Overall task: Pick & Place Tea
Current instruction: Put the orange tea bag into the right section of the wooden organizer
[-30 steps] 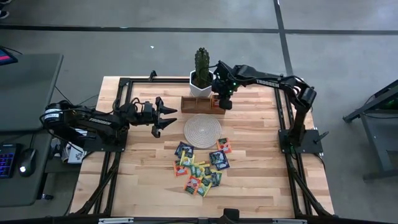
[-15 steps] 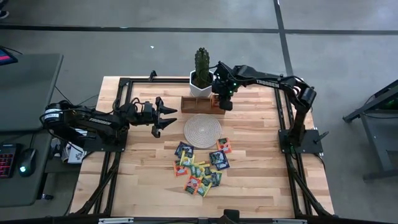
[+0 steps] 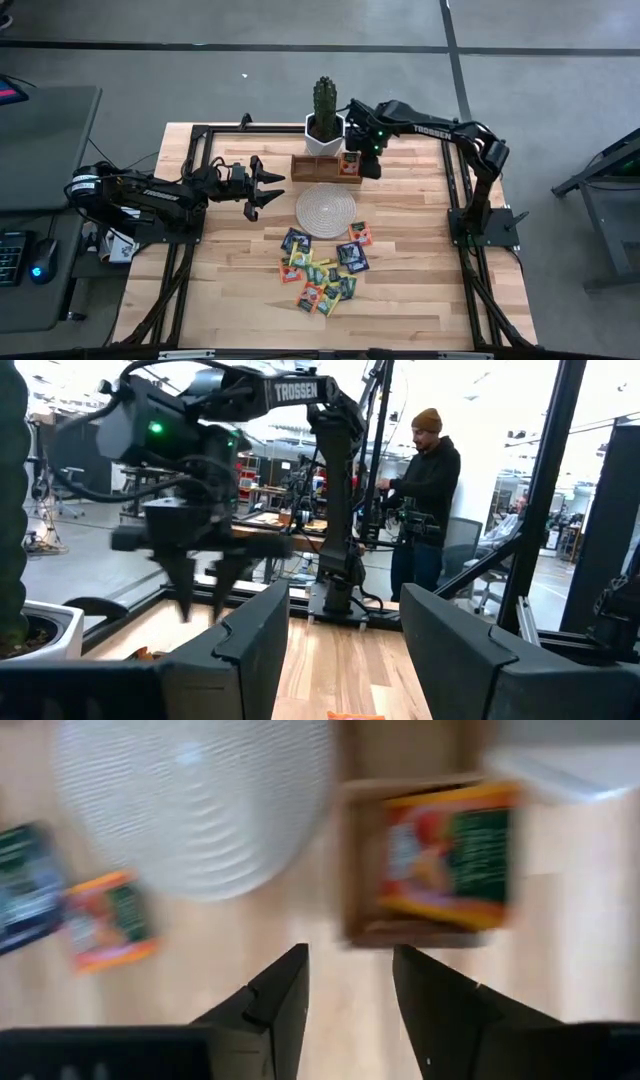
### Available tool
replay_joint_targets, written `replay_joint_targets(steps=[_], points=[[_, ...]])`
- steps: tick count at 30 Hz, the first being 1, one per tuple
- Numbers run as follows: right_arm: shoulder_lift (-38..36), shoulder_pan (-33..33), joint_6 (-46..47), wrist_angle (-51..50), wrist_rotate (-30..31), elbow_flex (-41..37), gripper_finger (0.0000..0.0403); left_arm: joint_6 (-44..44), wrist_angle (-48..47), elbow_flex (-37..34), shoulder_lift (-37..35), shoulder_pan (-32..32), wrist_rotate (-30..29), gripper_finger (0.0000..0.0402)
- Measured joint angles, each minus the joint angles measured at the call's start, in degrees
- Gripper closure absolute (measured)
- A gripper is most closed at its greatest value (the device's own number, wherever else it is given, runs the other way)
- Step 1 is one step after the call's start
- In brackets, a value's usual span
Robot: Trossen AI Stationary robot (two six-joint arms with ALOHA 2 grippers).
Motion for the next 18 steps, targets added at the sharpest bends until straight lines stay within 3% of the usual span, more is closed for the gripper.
replay_joint_targets(steps=[4, 9, 18], points=[[0.0, 2.7, 0.6, -5.16, -3.89, -0.1, 0.0252, 0.02, -0.06, 0.0, 0.0, -0.01, -0.26, 0.0214], [0.0, 6.19, 2.57, -4.32, -8.66, -3.98, 0.0236, 0.49, -0.11, 0.0, 0.0, 0.0, -0.25, 0.0214], [-0.02, 10.57, 5.84, -1.6, -10.26, -13.23, 0.0204, 0.63, -0.11, 0.02, 0.02, -0.01, -0.22, 0.0214]])
